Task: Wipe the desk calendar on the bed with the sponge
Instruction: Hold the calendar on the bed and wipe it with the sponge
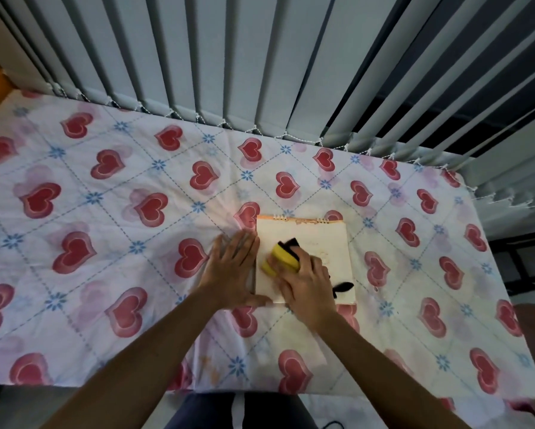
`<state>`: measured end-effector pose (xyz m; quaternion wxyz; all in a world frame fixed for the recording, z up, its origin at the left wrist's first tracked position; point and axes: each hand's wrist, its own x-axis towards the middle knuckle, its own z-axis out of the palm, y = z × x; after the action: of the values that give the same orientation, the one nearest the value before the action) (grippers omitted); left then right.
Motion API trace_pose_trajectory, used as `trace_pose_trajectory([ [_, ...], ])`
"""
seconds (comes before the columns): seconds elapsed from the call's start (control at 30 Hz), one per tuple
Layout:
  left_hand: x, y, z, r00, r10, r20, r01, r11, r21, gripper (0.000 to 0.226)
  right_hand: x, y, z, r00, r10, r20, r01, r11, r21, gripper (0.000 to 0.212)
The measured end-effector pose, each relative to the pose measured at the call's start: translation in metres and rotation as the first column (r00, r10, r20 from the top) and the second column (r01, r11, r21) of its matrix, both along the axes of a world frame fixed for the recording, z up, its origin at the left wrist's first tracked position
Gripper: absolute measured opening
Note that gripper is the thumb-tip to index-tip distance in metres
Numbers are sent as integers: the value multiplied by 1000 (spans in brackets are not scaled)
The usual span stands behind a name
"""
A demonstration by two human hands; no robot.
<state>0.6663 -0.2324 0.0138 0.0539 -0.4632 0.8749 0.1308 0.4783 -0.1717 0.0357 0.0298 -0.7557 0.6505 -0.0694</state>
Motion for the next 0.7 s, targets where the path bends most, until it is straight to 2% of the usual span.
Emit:
trace_pose_trajectory([
  [0.07, 0, -1, 0, 1000, -3, 0, 3, 1000, -9, 133, -16, 4, 2, 996, 89, -19, -89, 996, 14, 50],
  [0.1, 0, -1, 1, 1000, -10, 3, 10, 1000, -9, 132, -19, -4, 5, 999, 53, -6, -53, 998, 22, 47],
  [0.2, 1, -1, 1, 1000, -18, 14, 18, 1000, -25, 132, -1, -40, 14, 982, -188, 28, 187, 982, 33, 41],
  [0.23, 1, -1, 2, 1000, -19, 20, 19, 999, -28, 131, 8, -47, 15, 977, -215, 17, 214, 976, 44, 41],
  [0.33, 1, -3, 5, 999, -29, 27, 29, 999, 15, 131, 18, -32, 12, 993, -117, 17, 115, 989, 89, 39],
  [0.4, 0, -4, 7, 999, -28, 36, 27, 998, 49, 132, 10, -1, 8, 999, 19, 30, -21, 995, 93, 37],
  [0.5, 1, -3, 9, 998, -44, 44, 42, 998, 47, 134, -21, 26, 8, 982, 182, 41, -184, 981, 54, 45],
  [0.57, 2, -3, 10, 998, -45, 46, 43, 998, 36, 134, -38, 19, 11, 996, 92, 15, -93, 993, 69, 44],
  [0.63, 2, -2, 12, 996, -58, 62, 57, 998, 11, 134, -41, -2, 17, 986, -164, 15, 162, 984, 68, 40],
  [0.7, 1, -3, 13, 995, -54, 78, 55, 999, -2, 134, -23, -18, 19, 960, -279, 1, 278, 957, 77, 40],
])
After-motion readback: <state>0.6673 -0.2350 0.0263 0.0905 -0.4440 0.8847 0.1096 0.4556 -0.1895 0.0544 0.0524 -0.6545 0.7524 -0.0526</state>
